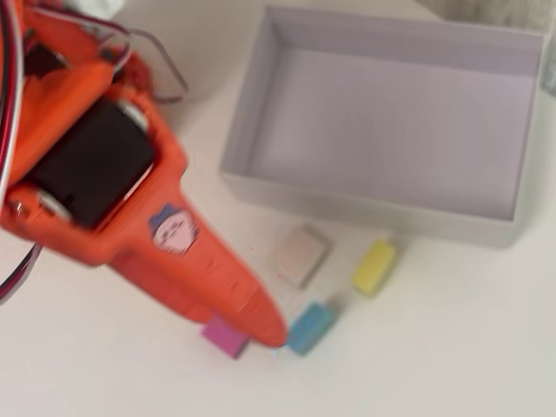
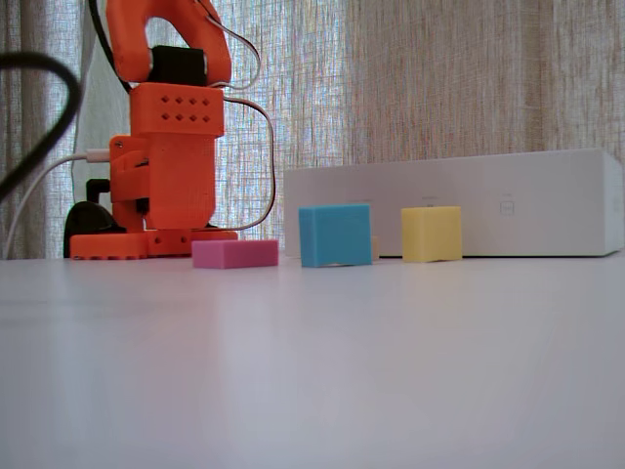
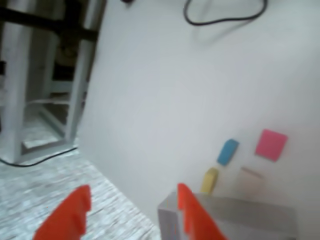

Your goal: Grasp the pink cuboid and put it in the bin.

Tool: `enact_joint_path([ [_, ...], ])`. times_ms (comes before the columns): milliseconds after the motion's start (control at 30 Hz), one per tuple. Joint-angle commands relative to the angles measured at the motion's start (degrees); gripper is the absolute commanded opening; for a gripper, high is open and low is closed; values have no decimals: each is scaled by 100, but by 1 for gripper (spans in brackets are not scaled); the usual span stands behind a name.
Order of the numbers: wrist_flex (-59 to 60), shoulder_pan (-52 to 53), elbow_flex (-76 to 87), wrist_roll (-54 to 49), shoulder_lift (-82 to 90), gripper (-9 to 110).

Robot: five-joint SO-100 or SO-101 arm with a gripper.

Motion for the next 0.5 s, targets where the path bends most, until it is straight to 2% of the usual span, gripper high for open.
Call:
enact_joint_path([
  [0,53,378,378,-308,26,22],
  [200,-79,861,1415,-888,105,22],
  [467,-1046,1020,2988,-1125,167,23],
])
